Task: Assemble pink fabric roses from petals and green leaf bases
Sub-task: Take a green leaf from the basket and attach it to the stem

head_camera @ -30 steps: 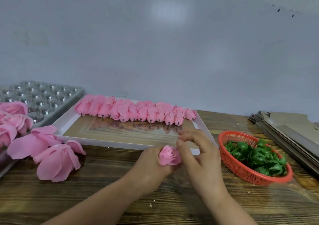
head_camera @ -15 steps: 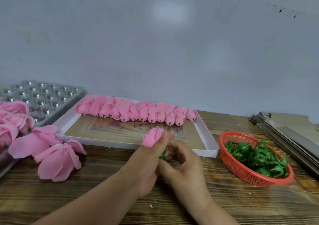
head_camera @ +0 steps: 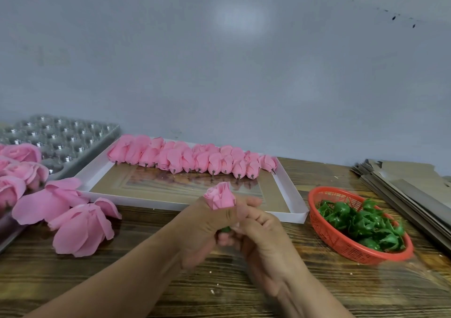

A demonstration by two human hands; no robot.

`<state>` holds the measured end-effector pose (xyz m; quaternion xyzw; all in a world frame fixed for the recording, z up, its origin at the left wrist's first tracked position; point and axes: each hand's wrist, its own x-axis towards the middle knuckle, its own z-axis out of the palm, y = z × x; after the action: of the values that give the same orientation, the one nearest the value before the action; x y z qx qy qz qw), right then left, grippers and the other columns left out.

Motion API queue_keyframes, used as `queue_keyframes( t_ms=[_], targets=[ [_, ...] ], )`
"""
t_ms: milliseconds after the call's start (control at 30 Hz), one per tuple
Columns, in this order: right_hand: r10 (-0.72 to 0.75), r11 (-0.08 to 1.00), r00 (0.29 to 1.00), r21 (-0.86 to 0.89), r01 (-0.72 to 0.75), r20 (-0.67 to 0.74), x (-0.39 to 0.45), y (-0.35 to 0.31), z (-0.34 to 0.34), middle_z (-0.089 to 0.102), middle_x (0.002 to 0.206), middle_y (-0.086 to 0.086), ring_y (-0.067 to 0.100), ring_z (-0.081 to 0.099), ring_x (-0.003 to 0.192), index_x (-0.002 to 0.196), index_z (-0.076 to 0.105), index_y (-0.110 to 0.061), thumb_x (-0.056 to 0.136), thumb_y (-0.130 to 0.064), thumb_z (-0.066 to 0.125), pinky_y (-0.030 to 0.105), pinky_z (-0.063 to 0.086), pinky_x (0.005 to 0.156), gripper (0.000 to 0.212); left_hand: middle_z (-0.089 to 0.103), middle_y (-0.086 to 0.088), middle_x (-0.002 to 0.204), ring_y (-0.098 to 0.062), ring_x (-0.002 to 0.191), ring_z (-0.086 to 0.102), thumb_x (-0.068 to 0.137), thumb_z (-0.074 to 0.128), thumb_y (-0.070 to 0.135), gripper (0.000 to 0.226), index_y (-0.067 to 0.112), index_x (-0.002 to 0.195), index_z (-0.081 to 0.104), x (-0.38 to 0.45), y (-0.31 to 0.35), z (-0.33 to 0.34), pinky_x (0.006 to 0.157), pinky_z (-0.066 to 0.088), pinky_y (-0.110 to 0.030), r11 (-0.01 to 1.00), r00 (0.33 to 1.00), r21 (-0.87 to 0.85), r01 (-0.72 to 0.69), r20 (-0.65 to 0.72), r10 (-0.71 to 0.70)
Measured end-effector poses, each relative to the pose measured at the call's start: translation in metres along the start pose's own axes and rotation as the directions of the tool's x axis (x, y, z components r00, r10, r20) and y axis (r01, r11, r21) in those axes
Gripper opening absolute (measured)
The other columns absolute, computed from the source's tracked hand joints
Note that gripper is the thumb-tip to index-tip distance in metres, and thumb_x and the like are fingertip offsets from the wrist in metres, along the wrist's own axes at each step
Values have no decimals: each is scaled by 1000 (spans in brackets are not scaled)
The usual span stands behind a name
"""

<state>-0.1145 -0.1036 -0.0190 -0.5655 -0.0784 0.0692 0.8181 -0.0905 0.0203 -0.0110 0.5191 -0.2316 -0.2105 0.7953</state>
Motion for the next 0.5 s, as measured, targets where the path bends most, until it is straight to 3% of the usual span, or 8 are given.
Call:
queue_keyframes(
  t_ms=[67,167,267,367,433,500],
  targets=[
    [32,998,999,61,-32,10,0,0,0,59,57,13,17,58,48,78,69,2,62,3,71,26,54,55,16,46,-21,113,-23,66,39,47,89,56,43,25,74,76,-1,4,-1,52,36,-19,999,998,35,2,60,-4],
    [68,991,997,116,-71,33,1,0,0,59,62,16,18,59,50,78,70,2,62,-3,65,28,55,55,17,48,-21,109,-10,52,38,52,88,53,37,24,72,76,0,5,-3,45,35,-17,998,996,60,21,81,-26],
    [27,995,1000,92,-29,14,1,2,0,62,72,18,21,63,59,81,73,-2,65,0,70,29,57,63,16,60,-15,85,-16,57,49,64,81,41,30,19,83,78,3,1,-4,55,42,-24,999,996,6,53,-66,-53],
    [-123,990,992,-73,121,-32,0,8,5,66,88,29,33,61,85,97,71,-3,64,4,66,50,48,87,34,69,-15,80,-27,76,65,64,76,33,27,15,84,78,6,-4,-2,75,52,-38,998,983,-50,48,-175,-56],
    [-223,963,972,-168,210,-67,-1,12,7,64,95,33,34,59,88,98,70,-5,66,4,67,56,44,88,34,70,-14,75,-23,68,67,65,82,34,23,17,81,78,7,-7,3,70,55,-35,999,978,-43,28,-206,-37],
    [-241,955,968,-195,224,-70,-1,12,6,67,89,29,30,61,83,93,72,-6,71,5,68,49,49,80,25,70,-12,75,-21,68,67,66,83,39,29,15,82,77,7,-10,6,71,54,-35,999,970,-26,30,-242,-36]
  ],
)
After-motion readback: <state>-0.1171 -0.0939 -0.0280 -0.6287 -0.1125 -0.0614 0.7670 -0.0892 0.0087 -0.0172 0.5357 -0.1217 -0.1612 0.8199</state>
